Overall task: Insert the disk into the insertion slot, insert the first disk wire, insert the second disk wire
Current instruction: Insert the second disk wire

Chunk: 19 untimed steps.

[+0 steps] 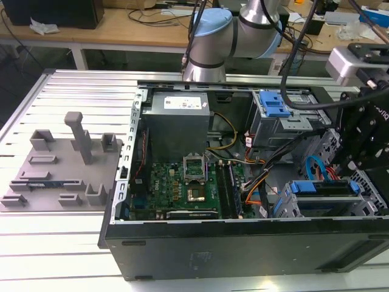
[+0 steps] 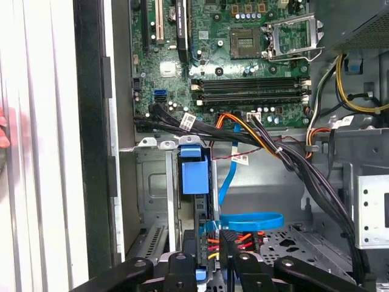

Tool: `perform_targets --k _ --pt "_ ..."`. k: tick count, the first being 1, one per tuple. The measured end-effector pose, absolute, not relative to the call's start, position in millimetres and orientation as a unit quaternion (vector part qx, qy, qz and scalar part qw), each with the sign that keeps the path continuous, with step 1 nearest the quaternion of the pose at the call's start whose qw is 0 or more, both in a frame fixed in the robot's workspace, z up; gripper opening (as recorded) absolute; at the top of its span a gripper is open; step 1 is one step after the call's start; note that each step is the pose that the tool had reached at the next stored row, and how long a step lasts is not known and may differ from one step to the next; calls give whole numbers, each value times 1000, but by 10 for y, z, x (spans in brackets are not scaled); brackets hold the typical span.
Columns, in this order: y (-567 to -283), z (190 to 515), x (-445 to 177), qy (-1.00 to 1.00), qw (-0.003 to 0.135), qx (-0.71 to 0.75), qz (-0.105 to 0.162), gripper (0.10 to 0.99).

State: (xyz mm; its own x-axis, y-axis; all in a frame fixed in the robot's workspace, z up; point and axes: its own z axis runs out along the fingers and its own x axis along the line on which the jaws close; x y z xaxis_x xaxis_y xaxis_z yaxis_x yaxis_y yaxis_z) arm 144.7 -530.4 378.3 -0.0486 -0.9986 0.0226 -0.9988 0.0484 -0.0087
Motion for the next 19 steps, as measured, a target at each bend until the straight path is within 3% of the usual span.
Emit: perform_targets --k 8,9,10,19 --pt "-5302 3802 1448 -724 5 690 11 282" --pt "-5302 3803 1448 -724 5 690 11 153" --pt "-5302 3804 1448 -724 5 690 11 106" --pt "-5302 3814 1448 -724 5 690 11 106"
